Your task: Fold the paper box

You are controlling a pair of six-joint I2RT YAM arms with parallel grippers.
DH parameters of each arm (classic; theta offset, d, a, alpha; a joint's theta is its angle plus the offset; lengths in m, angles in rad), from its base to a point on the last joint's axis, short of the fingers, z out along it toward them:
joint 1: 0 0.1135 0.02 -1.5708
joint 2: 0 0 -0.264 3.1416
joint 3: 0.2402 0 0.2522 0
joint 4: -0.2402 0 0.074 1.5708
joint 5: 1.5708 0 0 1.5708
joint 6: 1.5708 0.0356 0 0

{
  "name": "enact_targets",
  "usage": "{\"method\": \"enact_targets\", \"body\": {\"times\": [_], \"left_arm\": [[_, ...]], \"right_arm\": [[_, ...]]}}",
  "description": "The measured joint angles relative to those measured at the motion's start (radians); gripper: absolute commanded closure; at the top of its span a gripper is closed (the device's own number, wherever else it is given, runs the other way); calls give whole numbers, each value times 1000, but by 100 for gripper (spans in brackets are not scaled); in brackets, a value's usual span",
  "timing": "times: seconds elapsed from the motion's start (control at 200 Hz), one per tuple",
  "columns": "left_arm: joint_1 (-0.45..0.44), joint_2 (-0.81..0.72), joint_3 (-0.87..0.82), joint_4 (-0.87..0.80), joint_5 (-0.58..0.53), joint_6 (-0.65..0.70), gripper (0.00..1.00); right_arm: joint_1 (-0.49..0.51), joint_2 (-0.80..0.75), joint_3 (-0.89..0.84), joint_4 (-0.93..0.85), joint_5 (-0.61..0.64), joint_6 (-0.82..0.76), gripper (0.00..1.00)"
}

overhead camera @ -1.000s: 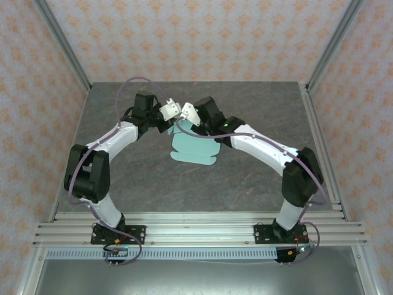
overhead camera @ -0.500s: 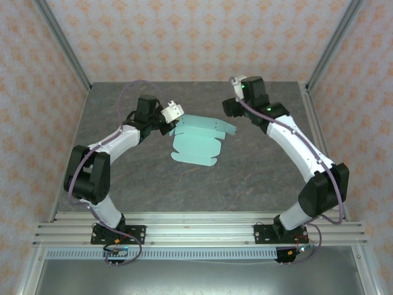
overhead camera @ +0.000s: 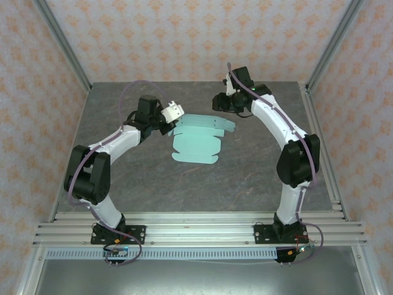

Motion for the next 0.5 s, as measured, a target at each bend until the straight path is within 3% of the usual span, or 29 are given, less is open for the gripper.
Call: {"method": "enact_targets", "body": {"times": [0.285, 0.5], "left_arm": [[-7, 18, 0, 1, -15, 0, 100], [-7, 29, 0, 13, -20, 0, 100]], "right_arm": [[60, 12, 35, -57, 40, 41, 45], [63, 12, -12, -53, 100, 81, 35]]}}
